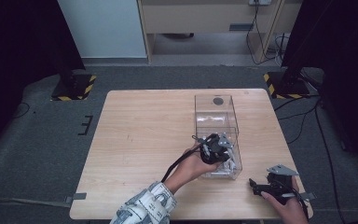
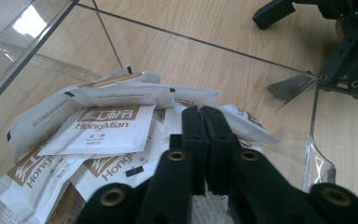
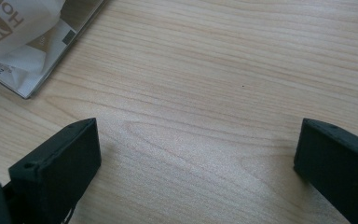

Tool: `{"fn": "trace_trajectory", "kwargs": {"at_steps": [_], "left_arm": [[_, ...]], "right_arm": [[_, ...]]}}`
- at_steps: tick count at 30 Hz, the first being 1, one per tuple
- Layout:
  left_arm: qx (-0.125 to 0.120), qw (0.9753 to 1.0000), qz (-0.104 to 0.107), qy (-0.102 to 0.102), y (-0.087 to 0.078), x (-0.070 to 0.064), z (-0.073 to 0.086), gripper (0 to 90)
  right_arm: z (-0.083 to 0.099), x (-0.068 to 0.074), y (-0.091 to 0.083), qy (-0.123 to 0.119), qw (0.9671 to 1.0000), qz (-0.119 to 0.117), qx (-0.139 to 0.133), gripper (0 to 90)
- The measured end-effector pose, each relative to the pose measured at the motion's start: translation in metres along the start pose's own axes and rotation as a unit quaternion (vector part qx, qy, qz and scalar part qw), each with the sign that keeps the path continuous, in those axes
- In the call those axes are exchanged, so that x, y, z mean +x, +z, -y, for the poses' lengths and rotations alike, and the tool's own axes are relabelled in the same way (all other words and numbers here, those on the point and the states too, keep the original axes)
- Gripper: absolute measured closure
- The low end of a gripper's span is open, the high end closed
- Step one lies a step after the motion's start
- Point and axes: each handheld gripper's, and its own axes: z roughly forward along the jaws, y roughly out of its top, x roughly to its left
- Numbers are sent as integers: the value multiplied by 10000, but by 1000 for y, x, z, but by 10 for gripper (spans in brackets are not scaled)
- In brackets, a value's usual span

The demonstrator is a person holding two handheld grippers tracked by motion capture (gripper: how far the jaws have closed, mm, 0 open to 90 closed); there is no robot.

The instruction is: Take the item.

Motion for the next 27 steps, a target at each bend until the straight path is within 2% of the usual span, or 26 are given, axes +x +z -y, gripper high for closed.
{"fn": "trace_trajectory", "kwargs": {"at_steps": [14, 18, 27], "left_arm": [[-258, 9996, -70, -46, -14, 5, -1, 900], [-406, 9991, -117, -92, -21, 8, -1, 900], [-528, 9984, -143, -160, -29, 13, 0, 900]], "right_arm": [[0, 0, 0, -1, 10000, -2, 0, 8], [0, 0, 0, 1, 10000, -2, 1, 8], [0, 0, 0, -1, 10000, -2, 1, 8]]}}
